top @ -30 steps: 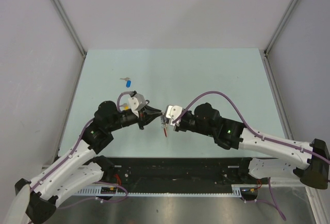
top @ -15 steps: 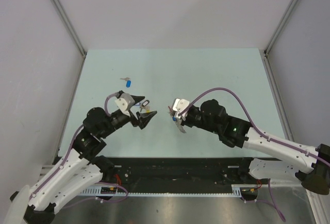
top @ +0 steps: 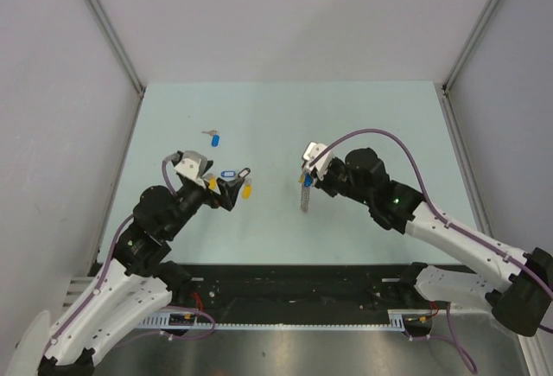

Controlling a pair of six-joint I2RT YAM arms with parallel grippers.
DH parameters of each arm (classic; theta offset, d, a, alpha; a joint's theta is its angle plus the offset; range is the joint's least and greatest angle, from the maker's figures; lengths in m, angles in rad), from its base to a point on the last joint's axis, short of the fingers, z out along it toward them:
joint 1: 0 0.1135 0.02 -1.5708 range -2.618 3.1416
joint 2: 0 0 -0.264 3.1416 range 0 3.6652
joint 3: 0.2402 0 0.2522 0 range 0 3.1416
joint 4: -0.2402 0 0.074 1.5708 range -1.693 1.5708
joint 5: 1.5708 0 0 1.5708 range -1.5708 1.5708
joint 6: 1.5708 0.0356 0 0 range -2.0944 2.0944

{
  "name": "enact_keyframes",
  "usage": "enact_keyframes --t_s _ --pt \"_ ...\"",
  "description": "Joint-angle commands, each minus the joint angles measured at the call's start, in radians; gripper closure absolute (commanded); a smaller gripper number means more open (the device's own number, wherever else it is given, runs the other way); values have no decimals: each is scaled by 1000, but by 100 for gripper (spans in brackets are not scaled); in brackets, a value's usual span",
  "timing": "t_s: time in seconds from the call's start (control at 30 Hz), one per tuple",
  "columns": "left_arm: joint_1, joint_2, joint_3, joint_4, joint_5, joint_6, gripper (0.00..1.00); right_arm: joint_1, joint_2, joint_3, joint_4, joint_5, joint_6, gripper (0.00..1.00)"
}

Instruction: Put the keys on the keyring

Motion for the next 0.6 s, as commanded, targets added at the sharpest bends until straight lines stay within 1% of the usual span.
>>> enact_keyframes --t_s 0.0,0.13,0.27,0.47,0.57 --pt "33 9 13 -41 -63 -50 0 -54 32 13 37 -29 -10 100" --pt "81 6 7 -58 -63 -43 0 -107 85 13 44 11 -44 100" --pt "98 -4 2 -60 -67 -40 0 -143 128 13 56 31 -67 100" --pt "105 -24 -4 -61 -87 -43 0 -117 219 11 56 9 -70 100" --pt "107 -36 -7 -58 -95 -46 0 -60 262 13 60 44 -62 100"
